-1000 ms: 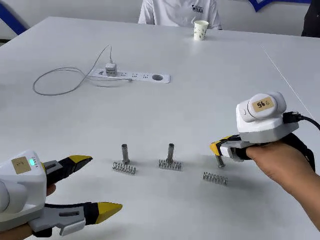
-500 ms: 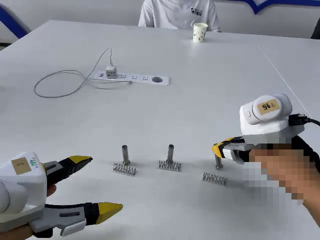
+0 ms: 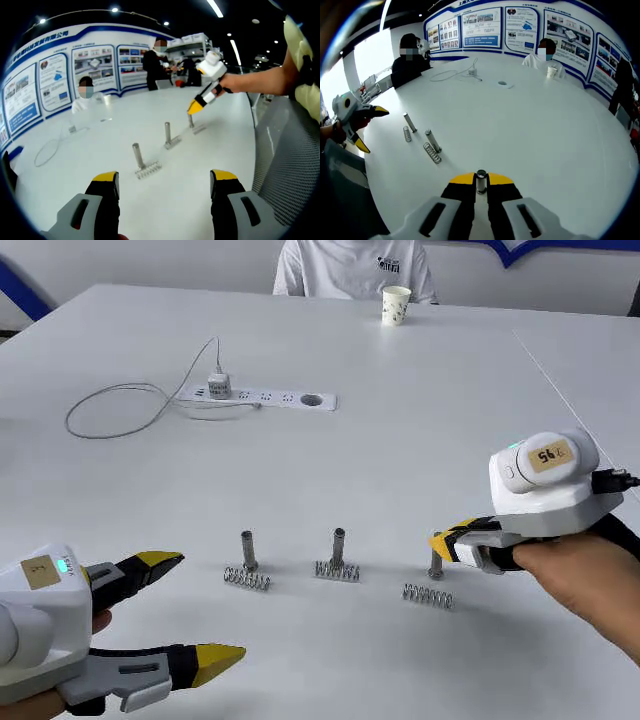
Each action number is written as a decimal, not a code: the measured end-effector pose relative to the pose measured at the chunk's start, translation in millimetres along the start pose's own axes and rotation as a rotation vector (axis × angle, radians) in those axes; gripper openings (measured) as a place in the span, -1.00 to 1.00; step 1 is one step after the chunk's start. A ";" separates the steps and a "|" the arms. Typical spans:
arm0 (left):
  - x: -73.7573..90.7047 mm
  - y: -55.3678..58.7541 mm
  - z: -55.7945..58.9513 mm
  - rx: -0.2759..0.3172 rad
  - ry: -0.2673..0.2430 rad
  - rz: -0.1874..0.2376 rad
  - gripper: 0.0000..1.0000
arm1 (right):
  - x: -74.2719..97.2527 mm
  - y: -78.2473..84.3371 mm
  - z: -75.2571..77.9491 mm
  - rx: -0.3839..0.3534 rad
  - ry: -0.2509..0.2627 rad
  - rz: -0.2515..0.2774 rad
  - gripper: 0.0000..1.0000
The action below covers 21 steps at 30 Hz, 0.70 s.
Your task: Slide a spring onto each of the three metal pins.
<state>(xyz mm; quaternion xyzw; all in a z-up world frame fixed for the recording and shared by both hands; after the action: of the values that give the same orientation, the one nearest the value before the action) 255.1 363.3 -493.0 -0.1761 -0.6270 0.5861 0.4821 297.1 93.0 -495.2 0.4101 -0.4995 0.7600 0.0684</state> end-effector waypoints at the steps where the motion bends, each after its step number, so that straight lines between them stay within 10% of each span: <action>1: 0.0 0.2 0.2 0.001 0.001 0.000 0.51 | 0.7 0.7 0.0 -0.001 -0.003 0.000 -0.82; 21: -1.8 -1.8 4.3 -0.004 0.009 -0.002 0.51 | 11.6 0.7 -3.3 0.032 -0.020 0.024 -0.79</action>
<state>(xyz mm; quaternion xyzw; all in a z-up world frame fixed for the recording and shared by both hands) 253.1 359.0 -491.5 -0.1793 -0.6260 0.5836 0.4852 287.3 91.9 -488.2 0.4125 -0.4929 0.7646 0.0479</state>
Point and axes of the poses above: the centre of the closed fingertips' face, and the gripper's own axes: x roughly backward along the fingers, z roughly to its right, y roughly out of its underside, the point moved 3 cm from there along x, roughly backward along the fingers, and after that the axes turned 13 degrees about x, right-handed, at the moved point
